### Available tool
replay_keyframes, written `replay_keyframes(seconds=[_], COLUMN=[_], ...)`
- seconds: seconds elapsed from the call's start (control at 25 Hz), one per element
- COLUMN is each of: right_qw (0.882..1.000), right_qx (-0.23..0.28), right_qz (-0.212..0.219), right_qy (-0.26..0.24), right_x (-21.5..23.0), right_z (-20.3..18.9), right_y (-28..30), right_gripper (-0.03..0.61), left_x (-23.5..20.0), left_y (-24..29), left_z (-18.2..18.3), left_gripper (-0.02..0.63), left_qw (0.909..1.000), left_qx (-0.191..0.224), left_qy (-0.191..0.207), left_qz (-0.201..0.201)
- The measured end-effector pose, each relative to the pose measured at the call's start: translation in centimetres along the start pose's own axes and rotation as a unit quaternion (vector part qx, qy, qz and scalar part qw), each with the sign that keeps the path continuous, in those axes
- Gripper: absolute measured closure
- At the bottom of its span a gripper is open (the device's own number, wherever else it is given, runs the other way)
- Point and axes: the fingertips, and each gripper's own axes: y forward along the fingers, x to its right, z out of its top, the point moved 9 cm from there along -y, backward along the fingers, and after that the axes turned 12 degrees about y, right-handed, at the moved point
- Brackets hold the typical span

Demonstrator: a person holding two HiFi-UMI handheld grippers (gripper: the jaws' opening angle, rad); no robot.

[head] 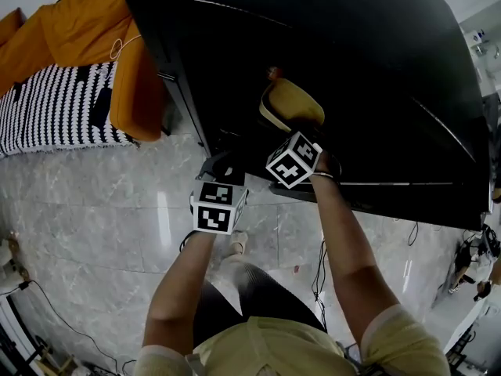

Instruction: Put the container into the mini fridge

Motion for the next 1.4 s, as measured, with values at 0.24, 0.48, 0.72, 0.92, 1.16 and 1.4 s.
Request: replay_keyframes(seconds=[0.24, 0.48, 0.72, 0.92, 1.16, 1.4], right_qw=[1.000, 0.999, 0.998, 0.996, 0.988, 0.978], right_qx=[0.015, 0.034, 0.045, 0.059, 0.092, 0.122], right_qz=[0.000, -0.009, -0.028, -0.054, -0.081, -0.102], right_qy=[0.007, 0.011, 0.019, 0.042, 0.092, 0.135], right_x=[0.0, -0.5, -1.2, -1.4, -2.9, -4.1], right_z=[-0.3, -0.5, -0.3, -0.1, 0.0, 0.4], right_y=[-0.2, -1.0, -2.7, -5.1, -8.1, -10.9], right_gripper=[0.471, 0.443, 0.443, 0.443, 0.460, 0.481], left_x=[-0.3, -0.1, -0.2, -0.2, -0.6, -1.1], left_y=[0.3, 0.0, -0.6, -1.9, -4.3, -6.8], left_z=[0.0, 0.3, 0.6, 1.0, 1.2, 2.1], left_gripper=[0.591, 0.591, 0.591, 0.591, 0.591, 0.591], left_qw=[0.9999, 0.9997, 0.9996, 0.9994, 0.9988, 0.9980], left_qx=[0.007, 0.021, 0.026, 0.035, 0.049, 0.063], left_qy=[0.000, 0.007, 0.002, -0.001, 0.000, 0.008], left_qz=[0.010, 0.009, 0.005, -0.007, -0.003, -0.004])
